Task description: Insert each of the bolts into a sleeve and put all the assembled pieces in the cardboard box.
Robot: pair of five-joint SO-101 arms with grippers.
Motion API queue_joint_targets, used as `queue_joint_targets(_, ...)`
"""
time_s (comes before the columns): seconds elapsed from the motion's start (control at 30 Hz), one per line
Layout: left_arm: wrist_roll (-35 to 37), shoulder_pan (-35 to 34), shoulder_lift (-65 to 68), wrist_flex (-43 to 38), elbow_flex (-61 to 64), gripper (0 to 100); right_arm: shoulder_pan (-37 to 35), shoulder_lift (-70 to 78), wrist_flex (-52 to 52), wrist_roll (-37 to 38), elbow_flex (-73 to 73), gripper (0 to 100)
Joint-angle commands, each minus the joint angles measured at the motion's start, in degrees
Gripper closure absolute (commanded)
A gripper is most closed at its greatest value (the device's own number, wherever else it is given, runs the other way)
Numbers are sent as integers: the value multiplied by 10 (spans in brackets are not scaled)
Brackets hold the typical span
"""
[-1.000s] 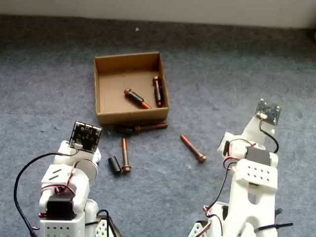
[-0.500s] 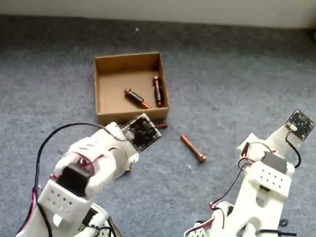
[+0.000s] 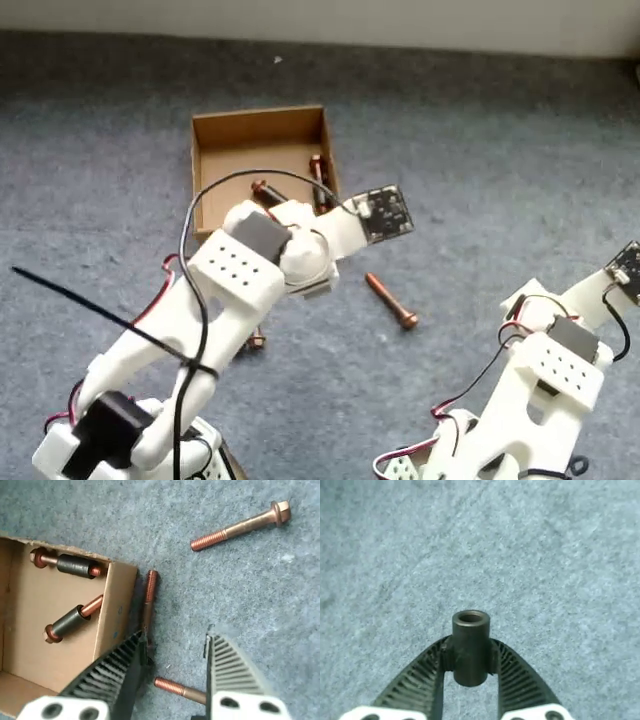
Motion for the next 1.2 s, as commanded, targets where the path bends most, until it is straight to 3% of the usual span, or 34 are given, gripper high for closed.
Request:
queue_joint_targets(0.0, -32, 22, 44, -25, -46, 790, 26, -15, -27, -5, -9, 994)
queue_joint_targets(0.3, -89, 71, 171, -64, -105, 789, 59, -15, -32, -18, -9, 994)
queue_joint_targets(0.53, -91, 75, 269, -63, -204, 790, 91, -15, -48, -26, -9, 994)
queue_joint_targets(0.93, -92, 138, 428, -60, -331, 787, 91, -15, -48, -26, -10, 994)
queue_joint_targets(1.17, -122, 139, 476, -59, -364, 790, 87, -15, -48, -25, -10, 994)
